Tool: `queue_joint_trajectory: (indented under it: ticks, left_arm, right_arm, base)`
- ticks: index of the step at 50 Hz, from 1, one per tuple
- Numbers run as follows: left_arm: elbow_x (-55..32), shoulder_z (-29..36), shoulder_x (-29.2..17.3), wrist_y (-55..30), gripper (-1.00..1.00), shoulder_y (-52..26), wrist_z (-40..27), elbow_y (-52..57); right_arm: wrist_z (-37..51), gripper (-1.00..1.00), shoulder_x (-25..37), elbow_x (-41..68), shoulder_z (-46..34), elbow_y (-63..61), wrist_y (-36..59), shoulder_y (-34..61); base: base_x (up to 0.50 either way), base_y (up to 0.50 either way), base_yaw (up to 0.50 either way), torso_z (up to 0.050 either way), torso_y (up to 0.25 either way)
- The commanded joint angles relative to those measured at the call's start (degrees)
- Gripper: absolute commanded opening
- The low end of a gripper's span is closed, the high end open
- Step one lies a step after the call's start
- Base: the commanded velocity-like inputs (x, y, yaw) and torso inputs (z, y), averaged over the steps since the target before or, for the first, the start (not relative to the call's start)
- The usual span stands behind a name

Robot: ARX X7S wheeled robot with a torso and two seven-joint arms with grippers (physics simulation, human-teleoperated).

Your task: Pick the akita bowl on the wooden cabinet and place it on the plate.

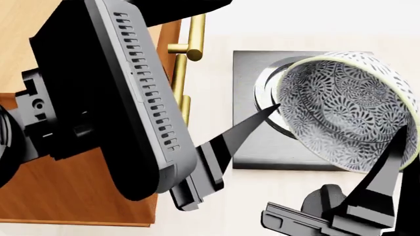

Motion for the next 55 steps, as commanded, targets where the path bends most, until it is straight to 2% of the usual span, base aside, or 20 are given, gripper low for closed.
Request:
queue_joint_trajectory:
  ticks: [1,5,12,18,36,55]
  left_arm:
    - [-0.88,-0.89,-0.15,0.37,1.00,0.38,-0.41,-0.45]
    - [-0.64,-0.92,-0.17,0.38,1.00,0.39,-0.48,-0.33]
    - [-0.56,-1.02,-0.10,0.15,1.00,0.28,-0.57,-0.66]
    - [-0.39,-1.07,-0.19,0.20,1.00,0.52,-0.78,-0.39]
    - [-0.33,-1.49,-0.48,0.36,1.00,0.97,-1.10,-0.10]
    - [0.40,-1.44,-0.50,0.86,1.00,2.21,-1.12,-0.03]
  right_arm:
    - [1.70,-1.00,1.37,-0.82,6.58,-0.20,-0.80,-5.09]
    - [2.02,-1.00,1.53,-0.94,10.57,-0.04,-1.34,-8.49]
    - [2.14,-1.00,0.33,0.30,27.82,-0.83,-0.96,-21.64]
    - [1.89,-1.00,-0.34,1.05,35.40,-0.98,-2.24,-27.84]
    - [0.91,-1.00,-3.77,3.14,48.95,-0.09,-6.74,-39.26]
    - [-2.17,-1.00,-5.21,4.92,57.65,1.27,-11.97,-47.62]
  base:
    - [0.00,0.00,0.00,0.000,0.000]
    - [0.00,0.00,0.00,0.000,0.000]
    - [0.00,0.00,0.00,0.000,0.001]
    - [0.00,0.00,0.00,0.000,0.000]
    - [0.00,0.00,0.00,0.001,0.000]
    - [0.00,0.00,0.00,0.000,0.001]
